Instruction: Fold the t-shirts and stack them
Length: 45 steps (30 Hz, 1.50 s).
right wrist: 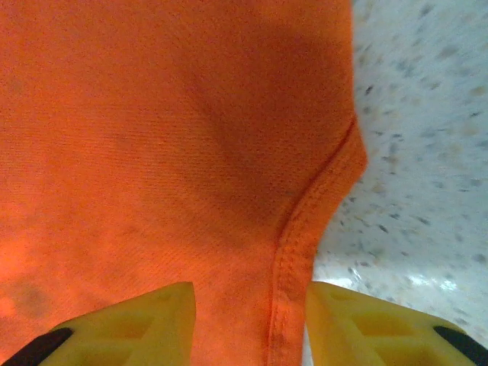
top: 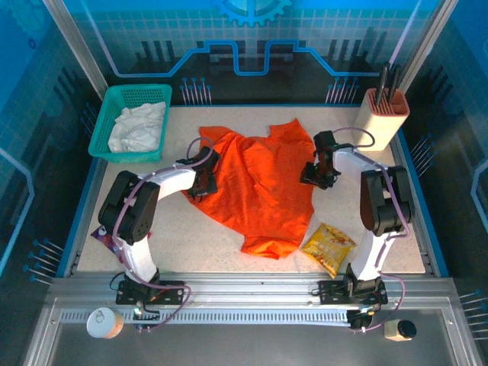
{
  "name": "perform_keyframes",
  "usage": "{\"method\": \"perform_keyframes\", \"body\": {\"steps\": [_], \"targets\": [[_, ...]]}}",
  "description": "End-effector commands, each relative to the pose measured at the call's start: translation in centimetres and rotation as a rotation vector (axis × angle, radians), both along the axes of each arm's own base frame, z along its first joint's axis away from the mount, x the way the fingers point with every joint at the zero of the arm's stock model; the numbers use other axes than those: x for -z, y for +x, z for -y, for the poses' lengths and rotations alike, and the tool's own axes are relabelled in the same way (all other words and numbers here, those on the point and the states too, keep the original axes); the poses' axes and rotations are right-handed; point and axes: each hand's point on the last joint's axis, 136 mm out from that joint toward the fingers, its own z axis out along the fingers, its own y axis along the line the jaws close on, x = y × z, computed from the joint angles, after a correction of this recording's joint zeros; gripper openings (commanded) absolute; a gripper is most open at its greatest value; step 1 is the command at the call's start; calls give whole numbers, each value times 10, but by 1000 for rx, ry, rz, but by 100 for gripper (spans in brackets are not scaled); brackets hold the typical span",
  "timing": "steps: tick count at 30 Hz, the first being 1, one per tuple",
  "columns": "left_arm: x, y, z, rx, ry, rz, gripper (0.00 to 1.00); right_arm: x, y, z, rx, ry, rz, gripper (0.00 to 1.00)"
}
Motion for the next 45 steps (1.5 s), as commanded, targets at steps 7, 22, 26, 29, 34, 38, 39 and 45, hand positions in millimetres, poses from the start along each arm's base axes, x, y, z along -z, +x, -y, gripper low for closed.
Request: {"method": "perform_keyframes", "body": {"steps": [7,22,26,29,34,38,39,45], "targets": [[25,-46,-1,-26,-55,-80,54,17,16,-11,-12,-56,-24,40],[31,-55,20,1,-98,-100,54,-22,143,69,-74,-408,107,0],[20,-48,41,58,-123,-81,62,-28,164,72,-68,-435,152,3],[1,-43,56,103,-119,-50,68,-28,164,72,-62,-434,131,27],[-47,-40,64,139,-131,32,74,-36,133,70,-35,-400,119,61],[-93,-41,51,149,-98,113,78,-56,81,61,-17,-341,156,62],[-104,-43,46,151,-83,132,79,-65,66,56,-13,-319,176,62],[-114,-41,3,75,1,148,82,-52,-22,9,-66,-173,151,58]]}}
